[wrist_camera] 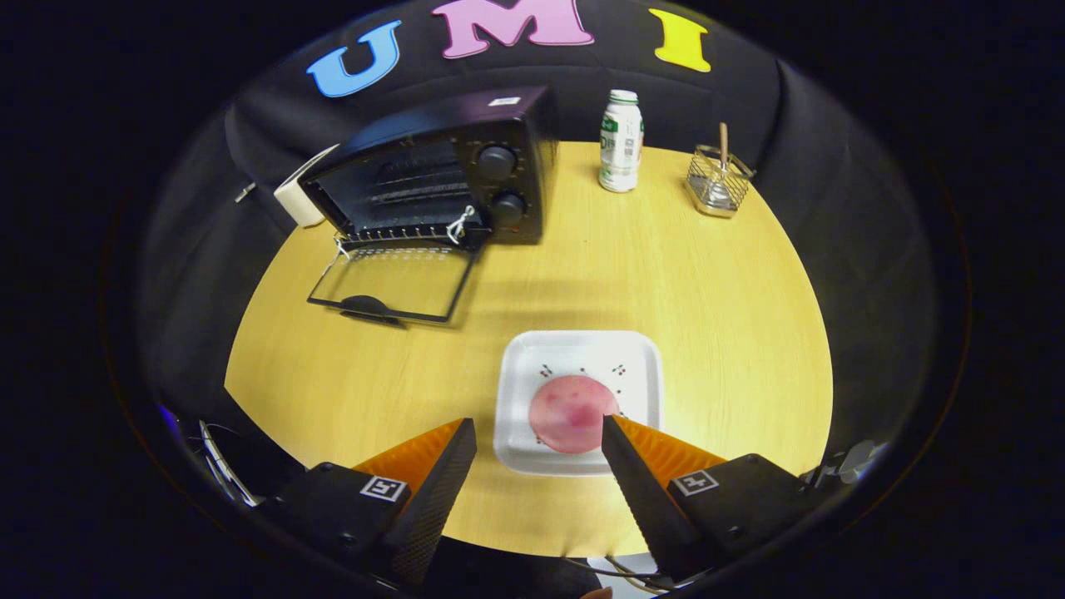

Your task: Open the toaster oven, put the food inside, and close the toaster oven door.

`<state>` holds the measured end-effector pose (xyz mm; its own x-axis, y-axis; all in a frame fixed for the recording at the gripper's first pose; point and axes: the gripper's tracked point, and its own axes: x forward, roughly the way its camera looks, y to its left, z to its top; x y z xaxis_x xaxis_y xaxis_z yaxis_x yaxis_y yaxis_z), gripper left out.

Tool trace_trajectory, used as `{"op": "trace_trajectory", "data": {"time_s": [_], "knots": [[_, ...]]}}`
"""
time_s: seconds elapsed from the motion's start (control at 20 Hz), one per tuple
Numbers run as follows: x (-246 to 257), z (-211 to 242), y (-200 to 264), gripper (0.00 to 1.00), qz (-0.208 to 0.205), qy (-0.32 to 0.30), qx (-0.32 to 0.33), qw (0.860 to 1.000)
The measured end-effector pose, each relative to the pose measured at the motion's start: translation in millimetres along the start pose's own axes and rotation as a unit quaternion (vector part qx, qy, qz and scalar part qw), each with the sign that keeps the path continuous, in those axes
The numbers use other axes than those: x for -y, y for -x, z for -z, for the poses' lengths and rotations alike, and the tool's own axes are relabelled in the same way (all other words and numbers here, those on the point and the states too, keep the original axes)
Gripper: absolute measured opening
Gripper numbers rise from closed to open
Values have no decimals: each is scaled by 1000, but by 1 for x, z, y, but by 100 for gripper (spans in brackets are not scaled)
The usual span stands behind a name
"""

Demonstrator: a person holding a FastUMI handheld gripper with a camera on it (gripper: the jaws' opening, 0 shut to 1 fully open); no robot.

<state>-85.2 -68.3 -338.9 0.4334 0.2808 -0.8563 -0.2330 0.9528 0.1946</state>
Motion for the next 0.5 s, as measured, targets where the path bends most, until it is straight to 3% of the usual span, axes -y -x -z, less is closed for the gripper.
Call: {"op": "trace_trajectory", "data": {"time_s": [0.35, 0.45, 0.5], "knots": [[76, 9, -47, 98, 16, -35, -75, 996], [80, 14, -59, 87, 7, -48, -99, 994], [82, 15, -66, 86, 5, -54, -111, 992]]}}
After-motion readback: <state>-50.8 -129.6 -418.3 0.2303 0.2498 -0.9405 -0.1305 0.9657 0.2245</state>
